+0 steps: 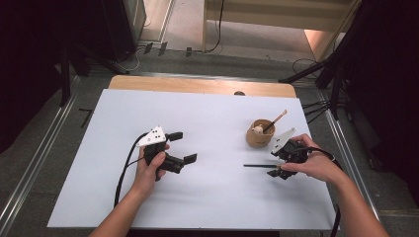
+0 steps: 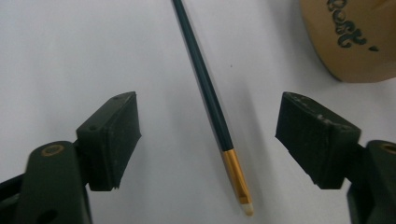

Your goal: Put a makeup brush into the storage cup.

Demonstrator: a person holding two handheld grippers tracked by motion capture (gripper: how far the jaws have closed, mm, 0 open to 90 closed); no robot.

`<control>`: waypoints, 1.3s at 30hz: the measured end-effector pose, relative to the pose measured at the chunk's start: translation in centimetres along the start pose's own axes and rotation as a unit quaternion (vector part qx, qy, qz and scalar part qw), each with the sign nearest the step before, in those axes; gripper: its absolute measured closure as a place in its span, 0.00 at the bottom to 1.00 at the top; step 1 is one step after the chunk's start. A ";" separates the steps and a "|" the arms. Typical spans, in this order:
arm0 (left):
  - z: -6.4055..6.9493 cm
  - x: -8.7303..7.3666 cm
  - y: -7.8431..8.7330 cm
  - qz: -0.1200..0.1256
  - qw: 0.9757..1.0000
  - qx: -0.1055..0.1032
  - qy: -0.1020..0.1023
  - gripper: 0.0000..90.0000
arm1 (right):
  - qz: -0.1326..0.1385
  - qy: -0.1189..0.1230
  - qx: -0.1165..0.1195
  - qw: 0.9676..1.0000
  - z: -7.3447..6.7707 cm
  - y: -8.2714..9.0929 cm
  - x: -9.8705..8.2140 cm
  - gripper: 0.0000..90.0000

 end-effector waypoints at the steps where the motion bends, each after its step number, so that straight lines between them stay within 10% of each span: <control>1: 0.0 0.0 -0.1 0.001 1.000 -0.001 0.001 0.00 | -0.010 0.005 -0.002 1.000 0.0 -0.1 0.0 0.27; 12: 0.0 -0.1 -0.1 0.003 1.000 -0.001 0.001 0.00 | -0.041 0.037 0.030 0.998 0.2 -0.7 0.2 0.44; 39: 0.0 -0.2 -0.3 -0.002 1.000 0.000 0.000 0.00 | -0.100 0.107 -0.011 0.989 0.3 -0.6 0.6 0.83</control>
Point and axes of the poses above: each handheld gripper's, and its own axes: y roughly backward along the jaws, x roughly out of its top, z roughly to its right, the point moved 6 cm from there along -y, roughly forward along the jaws, and after that the axes turned 9 degrees about -x, right-handed, at the moved point
